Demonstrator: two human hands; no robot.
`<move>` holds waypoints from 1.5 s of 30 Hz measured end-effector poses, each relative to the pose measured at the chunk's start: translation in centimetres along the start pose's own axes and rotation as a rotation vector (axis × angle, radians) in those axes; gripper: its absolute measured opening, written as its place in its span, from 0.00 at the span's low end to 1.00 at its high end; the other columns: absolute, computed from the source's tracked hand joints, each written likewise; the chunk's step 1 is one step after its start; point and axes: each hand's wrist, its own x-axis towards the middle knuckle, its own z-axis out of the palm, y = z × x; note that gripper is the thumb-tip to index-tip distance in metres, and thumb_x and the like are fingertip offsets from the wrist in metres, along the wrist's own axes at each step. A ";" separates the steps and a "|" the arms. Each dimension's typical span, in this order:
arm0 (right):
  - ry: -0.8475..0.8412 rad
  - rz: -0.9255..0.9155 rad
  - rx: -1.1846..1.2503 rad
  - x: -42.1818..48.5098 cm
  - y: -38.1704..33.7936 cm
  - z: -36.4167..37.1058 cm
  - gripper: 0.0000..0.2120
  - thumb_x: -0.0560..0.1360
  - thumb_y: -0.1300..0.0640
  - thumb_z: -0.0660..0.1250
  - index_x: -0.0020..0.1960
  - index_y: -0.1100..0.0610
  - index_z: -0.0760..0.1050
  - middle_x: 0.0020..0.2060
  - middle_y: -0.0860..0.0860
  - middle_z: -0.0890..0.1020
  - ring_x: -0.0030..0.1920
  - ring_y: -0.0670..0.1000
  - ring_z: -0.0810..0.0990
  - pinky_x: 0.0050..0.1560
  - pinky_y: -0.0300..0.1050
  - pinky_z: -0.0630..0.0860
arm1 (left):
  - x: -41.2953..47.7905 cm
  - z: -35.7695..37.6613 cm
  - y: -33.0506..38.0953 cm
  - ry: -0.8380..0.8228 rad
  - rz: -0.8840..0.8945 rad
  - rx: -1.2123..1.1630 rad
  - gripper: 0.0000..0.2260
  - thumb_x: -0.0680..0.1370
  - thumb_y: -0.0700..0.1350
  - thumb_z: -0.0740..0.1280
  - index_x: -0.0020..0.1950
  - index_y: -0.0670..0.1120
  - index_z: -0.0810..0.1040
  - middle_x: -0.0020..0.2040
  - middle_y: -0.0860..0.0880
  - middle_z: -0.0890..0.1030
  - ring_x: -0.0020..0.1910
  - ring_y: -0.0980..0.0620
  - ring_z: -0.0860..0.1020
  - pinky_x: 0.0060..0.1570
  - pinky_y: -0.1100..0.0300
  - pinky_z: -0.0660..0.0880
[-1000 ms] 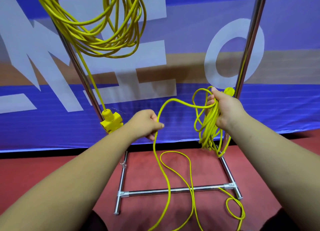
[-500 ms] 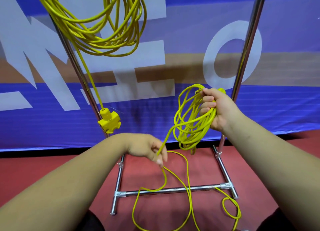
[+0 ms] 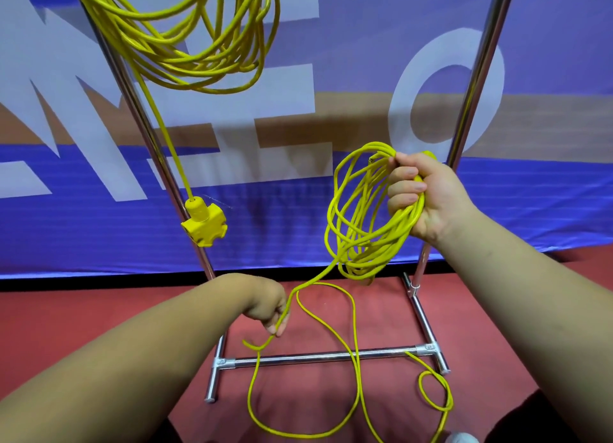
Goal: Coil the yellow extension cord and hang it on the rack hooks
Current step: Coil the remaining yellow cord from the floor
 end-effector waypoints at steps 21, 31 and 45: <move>0.094 0.150 -0.315 -0.1 0.9 -0.3 0.05 0.79 0.57 0.65 0.45 0.56 0.75 0.25 0.44 0.66 0.18 0.42 0.63 0.16 0.35 0.60 | -11.5 -10.8 5.4 1.426 0.435 -0.722 0.12 0.79 0.42 0.74 0.43 0.48 0.72 0.38 0.48 0.81 0.38 0.46 0.85 0.33 0.49 0.81; 0.211 0.112 -0.480 -0.7 1.5 -0.6 0.15 0.82 0.52 0.69 0.38 0.51 0.73 0.25 0.44 0.64 0.19 0.41 0.61 0.18 0.35 0.58 | -11.0 -9.9 5.6 1.492 0.495 0.300 0.06 0.74 0.41 0.78 0.45 0.47 0.81 0.49 0.49 0.74 0.48 0.45 0.73 0.42 0.49 0.75; 0.288 -0.039 -0.717 -0.5 2.9 -1.1 0.10 0.79 0.59 0.72 0.41 0.54 0.74 0.29 0.48 0.67 0.23 0.47 0.64 0.25 0.41 0.65 | -10.5 -8.7 6.9 0.638 0.251 -1.541 0.07 0.80 0.38 0.72 0.55 0.35 0.82 0.46 0.40 0.86 0.43 0.49 0.87 0.42 0.57 0.84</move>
